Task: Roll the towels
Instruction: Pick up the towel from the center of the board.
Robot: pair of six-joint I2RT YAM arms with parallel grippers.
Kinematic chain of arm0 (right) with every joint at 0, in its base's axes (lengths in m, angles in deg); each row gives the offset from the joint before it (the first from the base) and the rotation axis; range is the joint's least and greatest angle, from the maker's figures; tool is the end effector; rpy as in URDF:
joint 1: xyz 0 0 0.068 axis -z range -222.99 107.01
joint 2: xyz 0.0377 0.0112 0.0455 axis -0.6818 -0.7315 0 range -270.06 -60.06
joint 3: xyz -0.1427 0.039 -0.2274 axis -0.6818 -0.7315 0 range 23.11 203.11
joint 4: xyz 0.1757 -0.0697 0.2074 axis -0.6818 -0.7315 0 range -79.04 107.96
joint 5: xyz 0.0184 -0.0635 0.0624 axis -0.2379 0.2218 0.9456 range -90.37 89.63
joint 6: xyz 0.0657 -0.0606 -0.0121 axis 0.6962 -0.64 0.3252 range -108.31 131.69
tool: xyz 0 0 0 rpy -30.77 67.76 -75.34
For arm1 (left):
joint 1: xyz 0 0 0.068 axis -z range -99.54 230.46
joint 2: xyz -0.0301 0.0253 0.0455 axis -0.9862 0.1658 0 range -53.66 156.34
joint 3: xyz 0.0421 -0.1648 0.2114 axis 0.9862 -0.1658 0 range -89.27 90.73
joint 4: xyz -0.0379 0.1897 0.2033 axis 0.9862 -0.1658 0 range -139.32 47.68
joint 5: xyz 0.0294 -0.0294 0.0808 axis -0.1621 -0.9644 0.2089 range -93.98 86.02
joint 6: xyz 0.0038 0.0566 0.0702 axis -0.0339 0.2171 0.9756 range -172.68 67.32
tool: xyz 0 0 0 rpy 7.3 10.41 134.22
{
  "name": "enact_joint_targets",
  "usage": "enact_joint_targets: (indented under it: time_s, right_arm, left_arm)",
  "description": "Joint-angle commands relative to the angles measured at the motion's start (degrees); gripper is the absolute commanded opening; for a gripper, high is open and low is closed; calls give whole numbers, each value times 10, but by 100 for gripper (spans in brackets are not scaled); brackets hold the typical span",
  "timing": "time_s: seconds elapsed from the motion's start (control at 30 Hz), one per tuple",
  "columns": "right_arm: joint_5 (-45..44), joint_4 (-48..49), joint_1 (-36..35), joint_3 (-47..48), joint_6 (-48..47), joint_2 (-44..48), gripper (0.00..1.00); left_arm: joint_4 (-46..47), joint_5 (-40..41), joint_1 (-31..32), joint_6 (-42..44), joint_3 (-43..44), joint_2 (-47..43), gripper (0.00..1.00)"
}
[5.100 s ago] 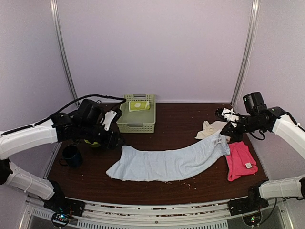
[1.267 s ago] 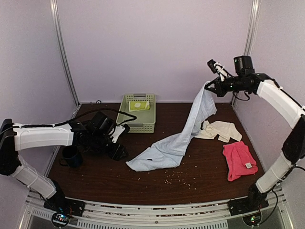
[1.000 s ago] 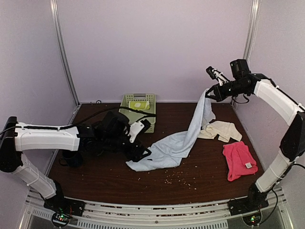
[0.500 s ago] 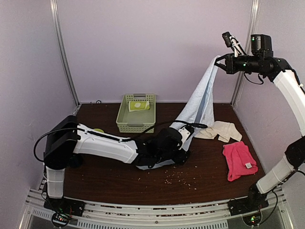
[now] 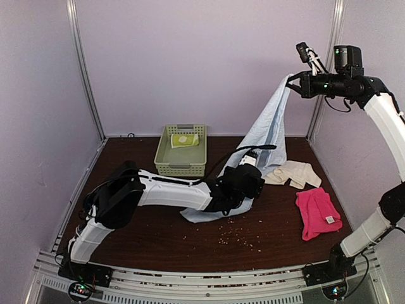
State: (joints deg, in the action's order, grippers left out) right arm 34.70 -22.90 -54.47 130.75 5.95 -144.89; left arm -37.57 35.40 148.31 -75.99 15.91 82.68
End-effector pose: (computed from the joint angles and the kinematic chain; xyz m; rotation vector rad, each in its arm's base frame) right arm 0.3345 0.1152 0.4896 -0.6886 1.7455 0.6438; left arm 0.2698 -0.5272 0.1481 0.3286 1.9107 -0.3641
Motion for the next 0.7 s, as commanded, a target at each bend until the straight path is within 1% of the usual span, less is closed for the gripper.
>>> enact_joint_targets:
  time_s: [0.0, 0.2, 0.27, 0.3, 0.33, 0.37, 0.4, 0.43, 0.47, 0.5, 0.57, 0.67]
  right_arm:
    - [-32, 0, 2, 1, 0, 25, 0]
    - [-81, 7, 8, -4, -6, 31, 0]
    - [-77, 10, 9, -10, -5, 30, 0]
    - [-72, 12, 10, -14, -3, 30, 0]
    - [-65, 16, 10, -19, -1, 32, 0]
    - [-58, 20, 10, -25, 0, 33, 0]
    - [-52, 23, 10, -30, 0, 35, 0]
    - [-47, 24, 10, -33, 0, 35, 0]
    - [-44, 23, 10, -34, -2, 35, 0]
    - [-43, 19, 10, -33, -5, 36, 0]
    - [-40, 11, 10, -31, -13, 39, 0]
    - [-53, 9, 10, -32, -21, 49, 0]
  left_arm:
    - [-43, 66, -32, -45, -28, -12, 92]
    - [6, 115, -49, -50, -265, -195, 86]
    - [20, 125, -58, -37, -328, -253, 77]
    - [31, 122, -65, -28, -358, -279, 67]
    - [52, 110, -72, -10, -387, -301, 54]
    - [80, 85, -79, 10, -414, -323, 43]
    - [120, 55, -87, 29, -439, -340, 36]
    - [142, 20, -93, 49, -456, -352, 23]
    - [150, -11, -97, 66, -464, -360, 8]
    - [139, -18, -97, 77, -463, -366, 0]
    - [110, -34, -97, 102, -448, -382, 0]
    - [46, -26, -97, 127, -425, -430, 0]
